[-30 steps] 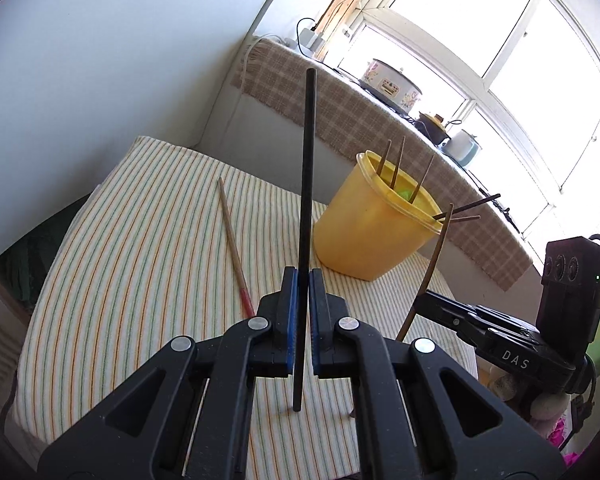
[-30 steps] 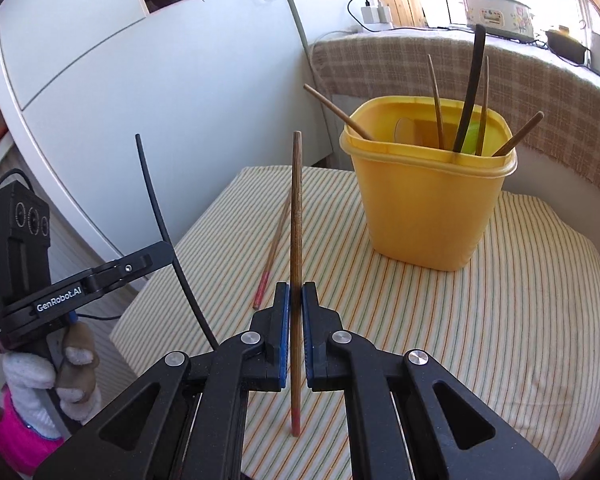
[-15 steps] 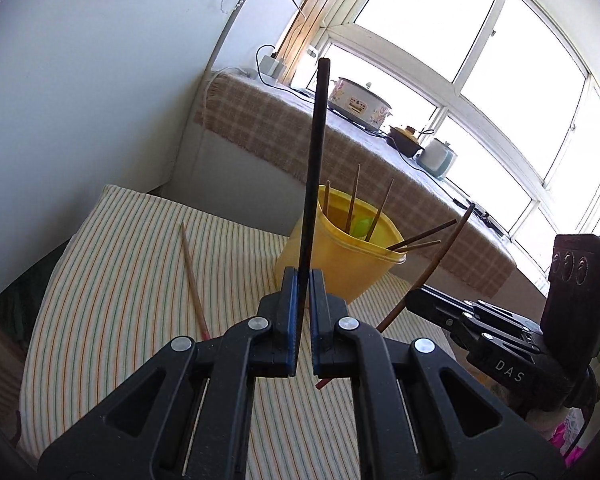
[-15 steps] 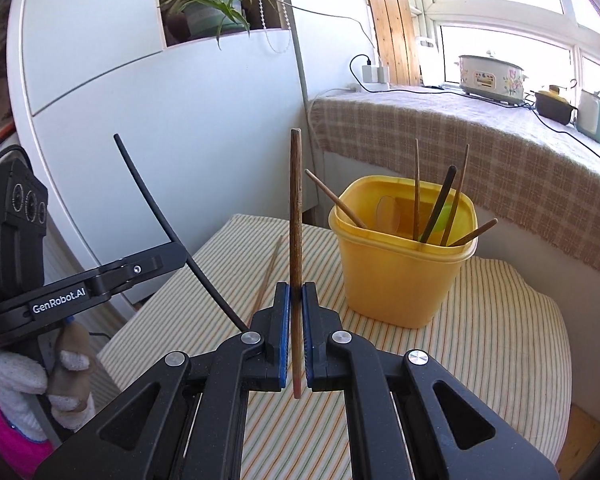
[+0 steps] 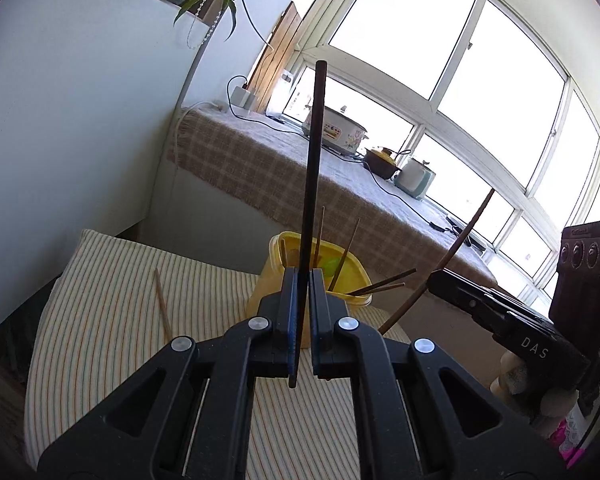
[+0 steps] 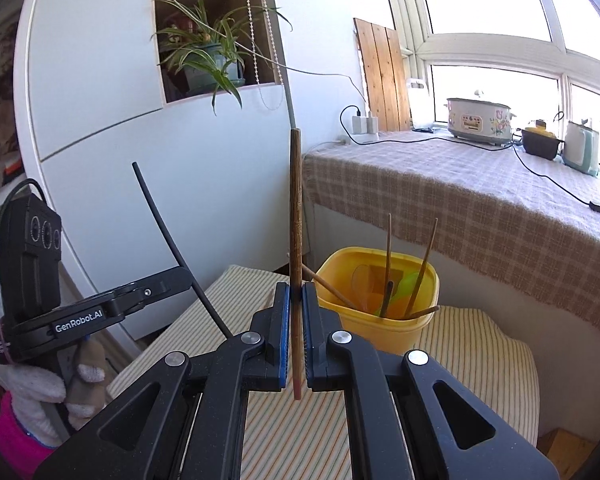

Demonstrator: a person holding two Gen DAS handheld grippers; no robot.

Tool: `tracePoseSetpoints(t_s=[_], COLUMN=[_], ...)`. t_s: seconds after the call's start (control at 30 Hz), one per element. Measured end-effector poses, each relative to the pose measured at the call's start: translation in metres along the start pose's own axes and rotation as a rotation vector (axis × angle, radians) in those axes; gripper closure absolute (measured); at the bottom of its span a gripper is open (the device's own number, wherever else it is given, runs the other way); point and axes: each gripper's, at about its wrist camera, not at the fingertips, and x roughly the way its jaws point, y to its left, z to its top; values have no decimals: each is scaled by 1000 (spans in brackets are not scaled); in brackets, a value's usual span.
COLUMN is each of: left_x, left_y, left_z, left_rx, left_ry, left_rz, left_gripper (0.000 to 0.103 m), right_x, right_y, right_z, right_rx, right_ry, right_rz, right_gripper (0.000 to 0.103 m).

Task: Organize utensils
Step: 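Carry both chopsticks over the bucket and lower them in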

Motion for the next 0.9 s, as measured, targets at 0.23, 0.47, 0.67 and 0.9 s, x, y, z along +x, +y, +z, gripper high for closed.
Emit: tracePoseSetpoints(t_s=[0.23, 0.47, 0.67, 0.9], left_x=[7, 25, 47, 72], left_y=[-17, -34, -45, -47], left_z=[28, 55, 71, 76], left_rx=[36, 76, 111, 133], left_ry=[-50, -76, -88, -77], left_rz=[-12, -26, -17, 9], left_gripper=[100, 100, 100, 100], right_x=[-8, -11, -7, 11], right_y=[-8, -18, -27, -36], right_z=[25, 47, 61, 65], right_rx=[-9, -8, -19, -28], right_ry=[-60, -106, -130, -106], right_rz=[-16, -36, -75, -117], right_gripper=[98, 98, 98, 99])
